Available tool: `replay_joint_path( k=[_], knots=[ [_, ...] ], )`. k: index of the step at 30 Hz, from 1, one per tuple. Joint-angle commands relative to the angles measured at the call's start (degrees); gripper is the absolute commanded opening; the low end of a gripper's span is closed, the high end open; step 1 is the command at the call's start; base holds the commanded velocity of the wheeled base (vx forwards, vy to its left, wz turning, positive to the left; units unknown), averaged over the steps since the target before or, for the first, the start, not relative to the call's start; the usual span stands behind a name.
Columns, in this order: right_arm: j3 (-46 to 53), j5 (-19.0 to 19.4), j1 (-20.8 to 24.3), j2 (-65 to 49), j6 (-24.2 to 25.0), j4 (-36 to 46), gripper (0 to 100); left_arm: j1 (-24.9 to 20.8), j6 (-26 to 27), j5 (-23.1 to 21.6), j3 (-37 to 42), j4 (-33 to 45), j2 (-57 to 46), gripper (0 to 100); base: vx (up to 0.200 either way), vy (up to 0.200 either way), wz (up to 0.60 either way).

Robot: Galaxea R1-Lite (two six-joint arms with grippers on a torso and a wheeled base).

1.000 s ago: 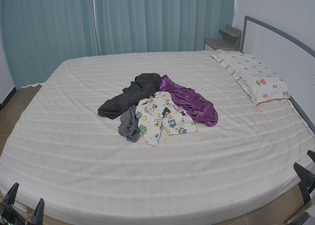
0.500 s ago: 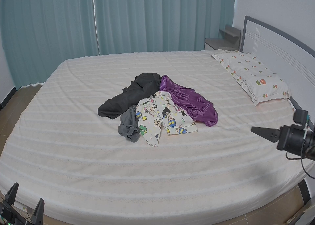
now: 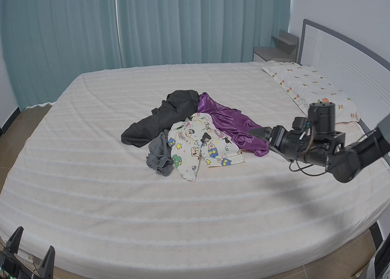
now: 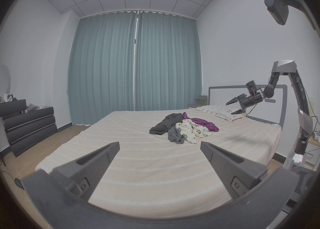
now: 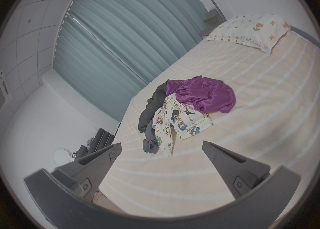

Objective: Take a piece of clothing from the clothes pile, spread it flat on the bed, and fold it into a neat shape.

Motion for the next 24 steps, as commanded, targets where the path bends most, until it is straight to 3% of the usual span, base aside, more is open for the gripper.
replay_joint_path(
  k=[1, 7, 18, 24],
  knots=[
    [-5.64, -0.34, 0.98, 10.21, 2.05, -0.71, 100, 0.00, -0.11, 0.00, 0.99, -0.04, -0.93, 100, 0.200, 0.000, 0.00],
    [-11.44, -3.42, 1.68, 16.89, 4.08, -1.15, 100, 0.00, -0.20, 0.00, 0.99, -0.04, -0.93, 100, 0.200, 0.000, 0.00],
    [-18.82, -4.30, 1.15, 24.45, 3.02, -0.27, 100, 0.00, -0.11, 0.00, 0.99, 0.04, -0.93, 100, 0.000, 0.000, 0.00],
    [-18.74, -4.47, 1.33, 27.08, -1.73, 0.96, 100, 0.00, -0.20, 0.00, 0.99, 0.04, -0.93, 100, 0.000, 0.000, 0.00]
  ],
)
